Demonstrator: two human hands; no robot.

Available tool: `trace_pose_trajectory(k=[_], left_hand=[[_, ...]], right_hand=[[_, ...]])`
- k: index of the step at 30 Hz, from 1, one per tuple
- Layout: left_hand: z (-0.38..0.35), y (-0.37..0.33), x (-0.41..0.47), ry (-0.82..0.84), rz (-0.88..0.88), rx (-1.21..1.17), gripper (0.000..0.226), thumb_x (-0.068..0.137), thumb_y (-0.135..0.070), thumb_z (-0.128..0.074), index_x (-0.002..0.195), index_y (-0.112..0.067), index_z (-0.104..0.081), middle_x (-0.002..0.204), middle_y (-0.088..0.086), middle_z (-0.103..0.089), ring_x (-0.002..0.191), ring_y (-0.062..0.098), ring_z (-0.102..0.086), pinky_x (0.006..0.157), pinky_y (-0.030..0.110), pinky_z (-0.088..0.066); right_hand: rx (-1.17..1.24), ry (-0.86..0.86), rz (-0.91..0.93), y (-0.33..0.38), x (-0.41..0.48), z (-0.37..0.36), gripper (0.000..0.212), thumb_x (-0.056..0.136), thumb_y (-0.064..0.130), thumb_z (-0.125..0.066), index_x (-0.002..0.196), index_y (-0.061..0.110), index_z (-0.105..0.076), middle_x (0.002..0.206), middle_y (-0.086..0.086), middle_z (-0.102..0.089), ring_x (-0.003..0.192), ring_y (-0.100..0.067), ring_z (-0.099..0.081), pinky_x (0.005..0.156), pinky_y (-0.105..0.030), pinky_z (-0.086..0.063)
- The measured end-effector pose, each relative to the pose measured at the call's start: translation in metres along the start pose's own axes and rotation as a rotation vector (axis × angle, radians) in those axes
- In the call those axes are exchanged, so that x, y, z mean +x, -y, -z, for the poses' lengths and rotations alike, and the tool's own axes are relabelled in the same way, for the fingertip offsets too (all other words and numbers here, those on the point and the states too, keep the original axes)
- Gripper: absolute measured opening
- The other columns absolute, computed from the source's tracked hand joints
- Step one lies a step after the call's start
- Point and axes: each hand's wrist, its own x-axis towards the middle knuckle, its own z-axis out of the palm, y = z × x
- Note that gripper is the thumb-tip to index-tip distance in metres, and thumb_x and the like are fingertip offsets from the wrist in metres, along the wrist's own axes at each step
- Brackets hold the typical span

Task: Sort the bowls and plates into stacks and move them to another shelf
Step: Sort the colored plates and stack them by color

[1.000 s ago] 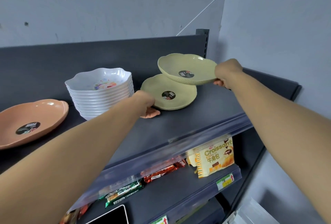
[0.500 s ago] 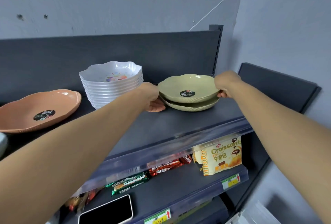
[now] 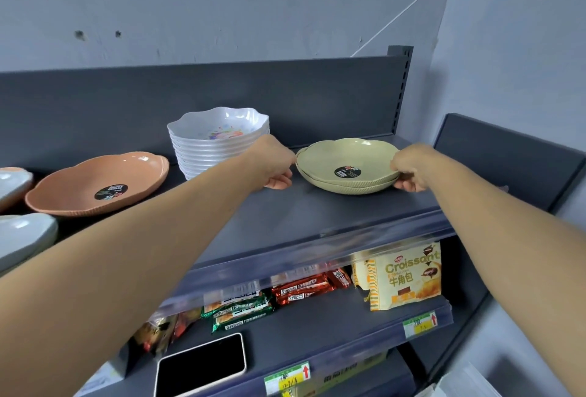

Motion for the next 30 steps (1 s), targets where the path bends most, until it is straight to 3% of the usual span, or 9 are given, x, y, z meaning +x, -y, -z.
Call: trace_pose_trajectory(k=[3,8,10,11,14,17,21,24,30], left_hand=[[0.008,0.001,-0.007,-0.014,-0.042,0.004,0.013,0.092,-0.006,-0.046,0.099,0.000,-0.054,0.076,0.010,-0.056,0.059,0.019,-0.057,0.068,0.028,-0.055],[0.020,0.006,-0.019,-0.037,-0.096,0.034,0.014,0.092,-0.008,-0.046,0.100,0.000,-0.055,0.075,0.009,-0.058,0.058,0.018,-0.059,0.067,0.028,-0.055],[0.028,0.009,-0.026,-0.039,-0.125,0.046,0.013,0.092,-0.007,-0.046,0.097,0.000,-0.056,0.074,0.009,-0.058,0.059,0.019,-0.059,0.066,0.027,-0.055],[0.032,0.011,-0.030,-0.041,-0.141,0.057,0.012,0.091,-0.006,-0.046,0.095,0.000,-0.055,0.075,0.009,-0.058,0.060,0.019,-0.059,0.066,0.027,-0.055],[0.047,0.014,-0.040,-0.055,-0.192,0.089,0.011,0.091,-0.005,-0.045,0.088,-0.003,-0.055,0.077,0.010,-0.059,0.060,0.019,-0.059,0.068,0.028,-0.055],[0.072,0.018,-0.051,-0.089,-0.234,0.107,0.011,0.091,-0.005,-0.047,0.095,-0.003,-0.057,0.077,0.009,-0.060,0.061,0.019,-0.059,0.069,0.028,-0.056],[0.122,0.031,-0.069,-0.178,-0.263,0.138,0.013,0.090,-0.005,-0.048,0.096,-0.003,-0.059,0.077,0.009,-0.061,0.060,0.018,-0.060,0.063,0.025,-0.056],[0.169,0.053,-0.084,-0.259,-0.236,0.191,0.012,0.088,-0.004,-0.050,0.088,-0.005,-0.061,0.076,0.010,-0.062,0.059,0.018,-0.059,0.054,0.020,-0.054],[0.267,0.116,-0.120,-0.431,-0.056,0.233,0.009,0.088,-0.006,-0.057,0.083,-0.007,-0.064,0.079,0.009,-0.064,0.064,0.018,-0.062,0.075,0.031,-0.056]], right_hand=[[0.015,0.011,-0.032,0.000,0.001,-0.005,0.024,0.096,0.005,-0.029,0.078,0.008,-0.044,0.067,-0.009,-0.050,0.018,-0.012,-0.043,0.028,-0.008,-0.030],[0.030,-0.031,-0.034,-0.004,0.001,-0.012,0.019,0.097,0.005,-0.035,0.085,0.007,-0.049,0.063,-0.010,-0.048,0.013,-0.011,-0.037,0.028,-0.007,-0.028],[0.056,-0.116,-0.040,-0.002,-0.008,-0.015,0.016,0.094,0.004,-0.040,0.097,0.003,-0.055,0.071,-0.015,-0.056,0.027,-0.020,-0.051,0.030,-0.015,-0.034],[0.045,-0.193,-0.014,0.000,-0.016,-0.015,0.018,0.092,0.004,-0.043,0.102,0.002,-0.058,0.083,-0.018,-0.062,0.046,-0.026,-0.061,0.038,-0.022,-0.042],[-0.097,-0.446,0.144,0.010,-0.044,-0.014,0.025,0.091,0.004,-0.049,0.112,0.002,-0.061,0.118,-0.017,-0.062,0.106,-0.036,-0.061,0.077,-0.034,-0.049],[-0.118,-0.526,0.288,0.034,-0.072,-0.021,0.022,0.092,0.005,-0.049,0.109,-0.001,-0.061,0.117,-0.019,-0.062,0.110,-0.038,-0.058,0.077,-0.033,-0.043],[-0.145,-0.343,0.538,0.081,-0.114,-0.055,0.021,0.087,0.012,-0.052,0.067,0.007,-0.051,0.072,-0.011,-0.054,0.079,-0.032,-0.056,0.059,-0.027,-0.037],[-0.125,-0.189,0.692,0.119,-0.154,-0.093,0.014,0.086,0.014,-0.053,0.076,0.006,-0.058,0.078,-0.008,-0.058,0.074,-0.026,-0.052,0.065,-0.027,-0.042],[-0.189,0.044,0.863,0.177,-0.224,-0.172,0.024,0.085,0.015,-0.055,0.064,0.006,-0.049,0.068,-0.008,-0.053,0.069,-0.026,-0.047,0.060,-0.028,-0.040]])
